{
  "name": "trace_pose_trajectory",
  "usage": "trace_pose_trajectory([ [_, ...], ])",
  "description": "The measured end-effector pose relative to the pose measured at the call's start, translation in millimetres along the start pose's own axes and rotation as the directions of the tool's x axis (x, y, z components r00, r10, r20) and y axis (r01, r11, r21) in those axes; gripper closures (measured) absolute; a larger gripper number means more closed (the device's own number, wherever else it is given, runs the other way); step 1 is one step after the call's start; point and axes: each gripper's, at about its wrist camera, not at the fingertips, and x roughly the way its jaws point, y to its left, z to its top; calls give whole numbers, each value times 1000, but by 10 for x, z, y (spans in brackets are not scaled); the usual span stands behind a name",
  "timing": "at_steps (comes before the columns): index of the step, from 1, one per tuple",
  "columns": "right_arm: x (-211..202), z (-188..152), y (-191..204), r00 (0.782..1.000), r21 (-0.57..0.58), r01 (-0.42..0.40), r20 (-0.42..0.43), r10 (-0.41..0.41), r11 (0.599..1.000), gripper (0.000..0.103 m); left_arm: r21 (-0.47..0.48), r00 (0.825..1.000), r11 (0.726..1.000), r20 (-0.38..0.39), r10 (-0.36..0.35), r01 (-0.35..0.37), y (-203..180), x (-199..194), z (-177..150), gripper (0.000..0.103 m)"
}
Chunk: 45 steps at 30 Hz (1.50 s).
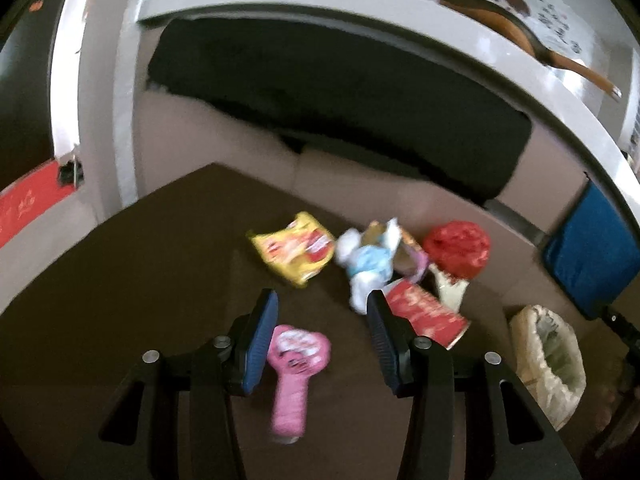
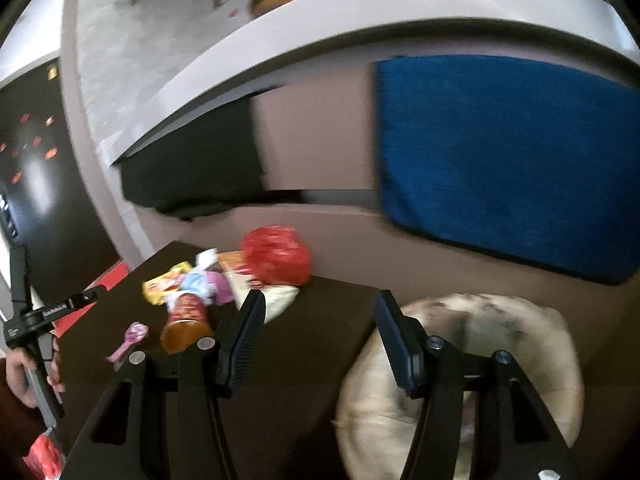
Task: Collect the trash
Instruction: 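Move both grippers back toward the remaining trash on the table, then grasp the yellow snack bag with the left gripper while the right gripper grasps the pink lollipop wrapper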
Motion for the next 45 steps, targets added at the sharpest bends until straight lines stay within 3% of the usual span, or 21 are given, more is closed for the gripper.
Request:
trace_pose_trajectory([
  [8, 395, -55, 600, 996, -108, -46, -82, 37, 993, 50, 43, 990, 998, -134, -33, 39, 129, 397, -108, 56],
  [13, 616, -155, 754, 990, -144, -60, -138, 40, 988, 50, -116, 977, 987, -168, -132, 114, 319, 753, 215, 56],
  [17, 734, -201, 781, 989, -129, -58, -141, 39, 990, 50, -218, 982, 975, -170, -83, 44, 429, 1147, 395, 56],
  [22, 845, -239, 750, 986, -94, -67, -156, 52, 993, 50, -247, 982, 967, -186, 16, -63, 448, 1536, 456, 58],
  [24, 869, -247, 742, 985, -90, -72, -165, 56, 993, 50, -234, 978, 969, -205, 34, -83, 426, 1610, 446, 71],
  [25, 883, -247, 742, 983, -88, -76, -171, 60, 993, 50, -227, 978, 971, -209, 25, -73, 421, 1612, 442, 73],
  [28, 903, -252, 783, 980, -88, -90, -184, 72, 992, 50, -130, 983, 990, -179, 38, -62, 343, 1469, 410, 83],
  [32, 944, -265, 1004, 973, -105, -127, -204, 104, 986, 50, -29, 991, 997, -114, 74, -77, 418, 1080, 362, 84],
  [37, 1018, -344, 1506, 954, -128, -216, -240, 181, 968, 50, -29, 992, 991, 3, 130, -130, 788, 351, 288, 84],
  [41, 1273, -483, 1989, 914, -104, -285, -329, 238, 953, 50, -44, 980, 983, 80, 181, -178, 1039, -85, 229, 84],
  [45, 1612, -616, 2311, 889, -66, -281, -395, 234, 957, 50, -60, 968, 976, 135, 214, -207, 1194, -396, 135, 84],
])
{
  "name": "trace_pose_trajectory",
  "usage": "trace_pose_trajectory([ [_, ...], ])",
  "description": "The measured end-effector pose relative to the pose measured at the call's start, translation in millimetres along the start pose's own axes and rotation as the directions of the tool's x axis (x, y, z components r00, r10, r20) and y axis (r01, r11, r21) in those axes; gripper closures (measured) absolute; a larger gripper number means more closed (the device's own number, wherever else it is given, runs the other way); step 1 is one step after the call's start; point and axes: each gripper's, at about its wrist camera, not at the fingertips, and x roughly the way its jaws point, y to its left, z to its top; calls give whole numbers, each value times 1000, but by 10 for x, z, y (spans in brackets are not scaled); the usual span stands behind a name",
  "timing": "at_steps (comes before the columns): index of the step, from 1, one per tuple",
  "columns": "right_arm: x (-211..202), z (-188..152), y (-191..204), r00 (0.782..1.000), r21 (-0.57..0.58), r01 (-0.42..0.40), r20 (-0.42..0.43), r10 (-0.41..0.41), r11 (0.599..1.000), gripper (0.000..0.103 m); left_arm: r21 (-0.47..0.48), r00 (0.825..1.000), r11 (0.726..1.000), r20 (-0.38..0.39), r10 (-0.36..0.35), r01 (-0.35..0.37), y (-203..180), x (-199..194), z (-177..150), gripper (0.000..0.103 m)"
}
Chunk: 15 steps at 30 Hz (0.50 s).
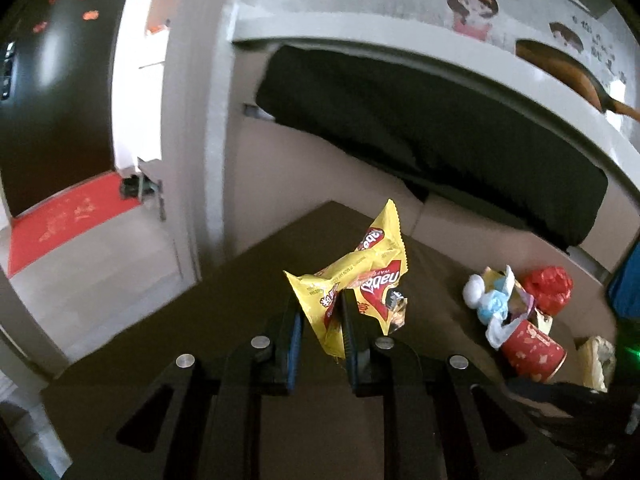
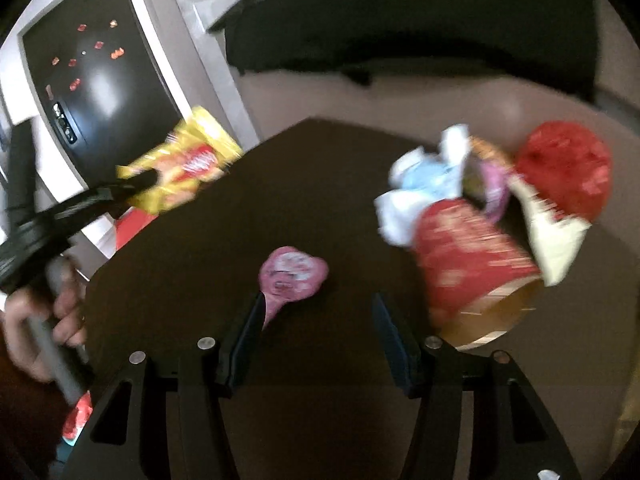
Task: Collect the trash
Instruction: 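Grasp the yellow snack bag with the left gripper while the right gripper grasps the pink lollipop wrapper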
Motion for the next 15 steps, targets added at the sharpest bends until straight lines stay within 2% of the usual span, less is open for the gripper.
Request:
trace_pose_trajectory([
  [4, 279, 59, 109, 999, 36, 9, -37, -8, 999, 50, 7, 999, 1000, 34, 21, -22, 119, -142, -74, 84],
  [8, 427, 111, 177, 998, 28, 50, -48, -49, 998, 49, -2, 1000, 1000, 28, 7, -7, 148, -158, -126, 84],
  [13, 504, 158, 282, 991, -78, 116, -56, -121, 990, 54, -11, 1000, 1000, 20, 1, 0, 54, -148, -173, 84],
  [15, 461, 132, 290, 993, -110, 100, -57, -107, 989, 55, -4, 1000, 1000, 15, -10, 10, -4, -162, -185, 84],
])
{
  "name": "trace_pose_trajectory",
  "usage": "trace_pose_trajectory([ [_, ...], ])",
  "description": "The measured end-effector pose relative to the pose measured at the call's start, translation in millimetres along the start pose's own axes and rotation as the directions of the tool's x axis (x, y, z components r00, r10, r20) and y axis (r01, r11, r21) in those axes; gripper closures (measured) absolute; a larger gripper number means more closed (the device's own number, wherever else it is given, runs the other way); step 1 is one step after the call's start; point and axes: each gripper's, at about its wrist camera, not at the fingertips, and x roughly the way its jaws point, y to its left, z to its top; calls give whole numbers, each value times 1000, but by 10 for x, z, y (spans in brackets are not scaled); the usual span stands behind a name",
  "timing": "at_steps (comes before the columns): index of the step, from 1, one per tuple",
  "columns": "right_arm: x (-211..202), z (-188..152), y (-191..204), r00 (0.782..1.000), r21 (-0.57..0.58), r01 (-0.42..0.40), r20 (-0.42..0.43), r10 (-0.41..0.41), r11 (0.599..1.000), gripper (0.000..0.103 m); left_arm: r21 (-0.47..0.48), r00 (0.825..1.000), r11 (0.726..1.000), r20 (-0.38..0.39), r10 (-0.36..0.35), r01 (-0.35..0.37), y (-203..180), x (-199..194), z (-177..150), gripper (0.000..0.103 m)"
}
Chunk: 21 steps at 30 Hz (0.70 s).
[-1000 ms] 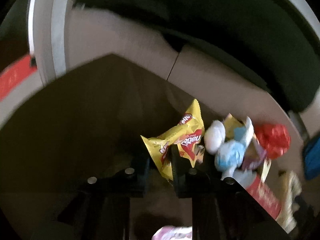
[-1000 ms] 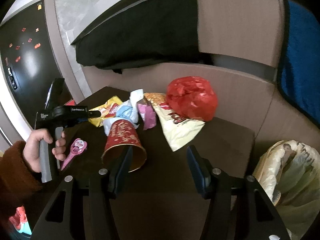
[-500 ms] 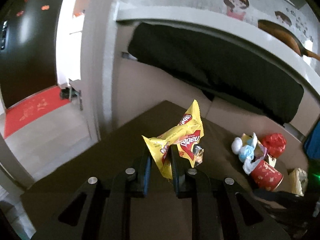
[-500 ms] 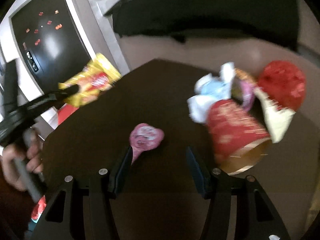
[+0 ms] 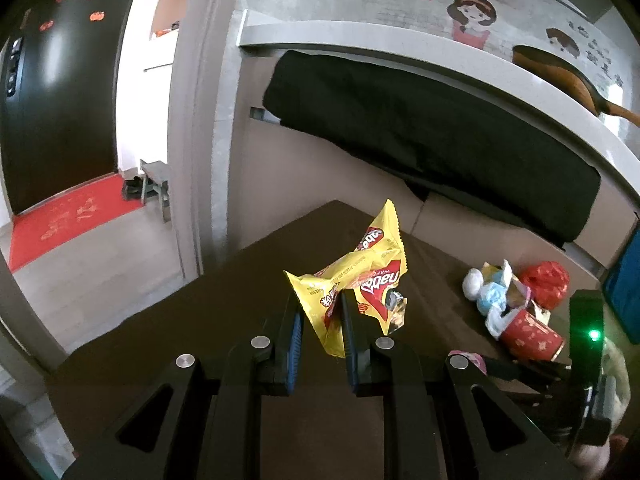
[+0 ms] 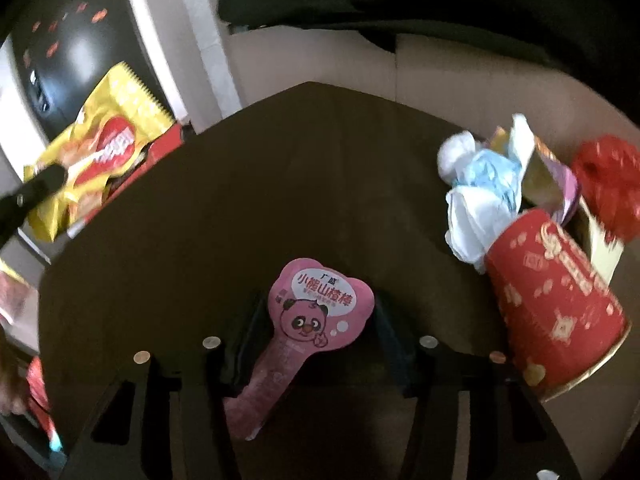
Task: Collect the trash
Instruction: 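Grasp the yellow snack bag with the left gripper while the right gripper grasps the pink lollipop wrapper, then carry snack bag and pink wrapper over the bin and open both grippers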
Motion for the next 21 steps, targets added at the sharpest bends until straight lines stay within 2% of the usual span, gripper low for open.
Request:
trace_pose_trajectory([
  [3, -162, -49, -97, 999, -18, -28, 20, 29, 999, 55, 23, 1000, 999, -16, -24, 25, -104, -19, -26, 84],
  [9, -759, -242, -460, 996, -28, 16, 88, -13, 999, 55, 77, 995, 992, -40, -96, 99, -467, -77, -111, 84],
  [13, -1152, -330, -682, 989, -13, 46, 140, -44, 999, 55, 126, 990, 982, -22, -139, 141, -815, -175, -108, 84],
  [21, -1963, -549, -1113, 951, 67, 118, 278, -133, 991, 55, 209, 973, 954, 32, -229, 218, -1576, -555, -28, 84],
])
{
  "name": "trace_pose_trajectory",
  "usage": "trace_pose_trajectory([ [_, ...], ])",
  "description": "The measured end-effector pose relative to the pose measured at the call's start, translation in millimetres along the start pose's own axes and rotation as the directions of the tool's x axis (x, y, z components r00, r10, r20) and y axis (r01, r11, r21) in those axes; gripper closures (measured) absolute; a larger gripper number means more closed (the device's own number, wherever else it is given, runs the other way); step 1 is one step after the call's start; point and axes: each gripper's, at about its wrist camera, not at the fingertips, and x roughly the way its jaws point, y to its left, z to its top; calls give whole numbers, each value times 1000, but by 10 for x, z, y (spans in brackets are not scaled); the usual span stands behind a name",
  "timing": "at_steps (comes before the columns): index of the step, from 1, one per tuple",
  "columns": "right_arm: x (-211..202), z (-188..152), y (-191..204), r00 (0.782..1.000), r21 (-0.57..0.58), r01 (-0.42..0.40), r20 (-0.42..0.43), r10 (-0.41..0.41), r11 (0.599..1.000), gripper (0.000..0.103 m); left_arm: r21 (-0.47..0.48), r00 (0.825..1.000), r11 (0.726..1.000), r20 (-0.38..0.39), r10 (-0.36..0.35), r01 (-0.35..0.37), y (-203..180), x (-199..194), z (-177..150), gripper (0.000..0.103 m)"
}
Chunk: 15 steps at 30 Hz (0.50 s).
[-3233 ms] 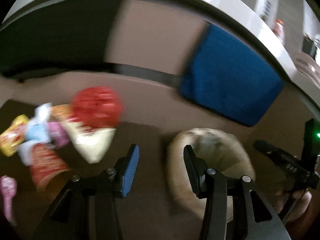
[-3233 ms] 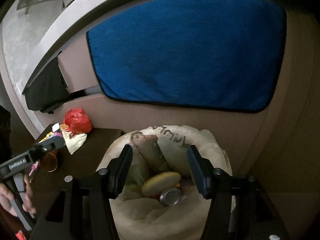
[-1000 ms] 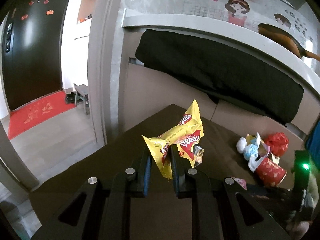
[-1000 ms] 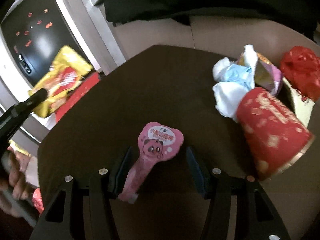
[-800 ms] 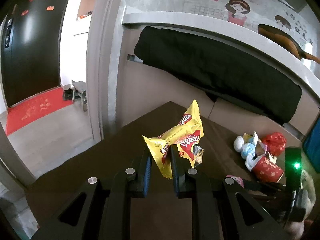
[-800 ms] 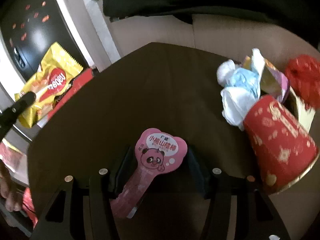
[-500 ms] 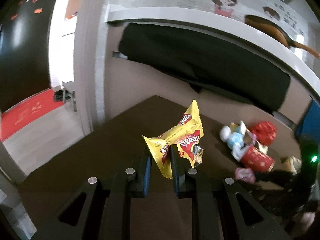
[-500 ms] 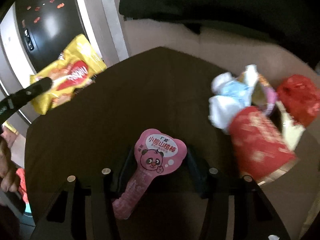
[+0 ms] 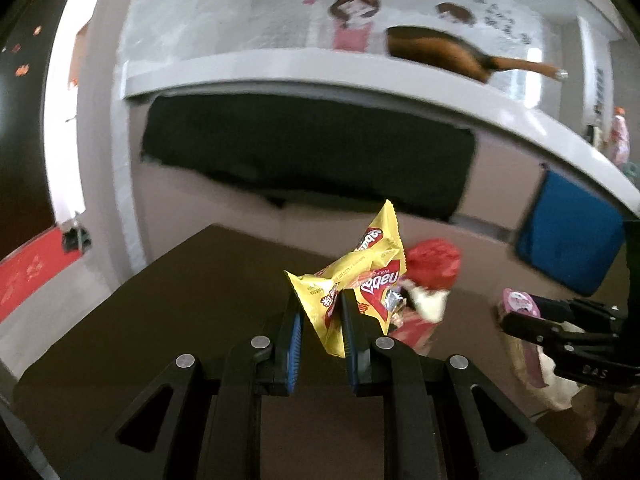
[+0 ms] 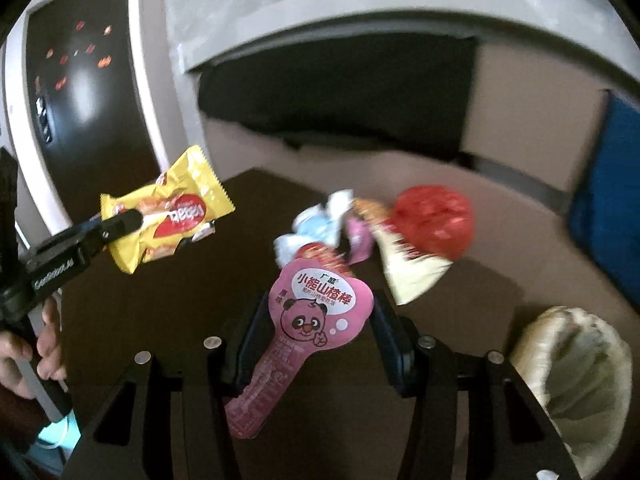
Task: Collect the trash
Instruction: 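Carry snack bag and pink wrapper over the bin and open both grippers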
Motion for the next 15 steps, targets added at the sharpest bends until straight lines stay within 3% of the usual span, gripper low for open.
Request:
trace_pose_trajectory([
  [7, -679, 7, -371, 989, 25, 80, 123, -83, 996, 55, 101, 994, 993, 89, -69, 60, -833, -238, 229, 84],
  [15, -1349, -29, -893, 955, 53, 201, 214, -208, 978, 55, 165, 978, 982, 168, -124, 96, -1617, -372, 472, 84],
])
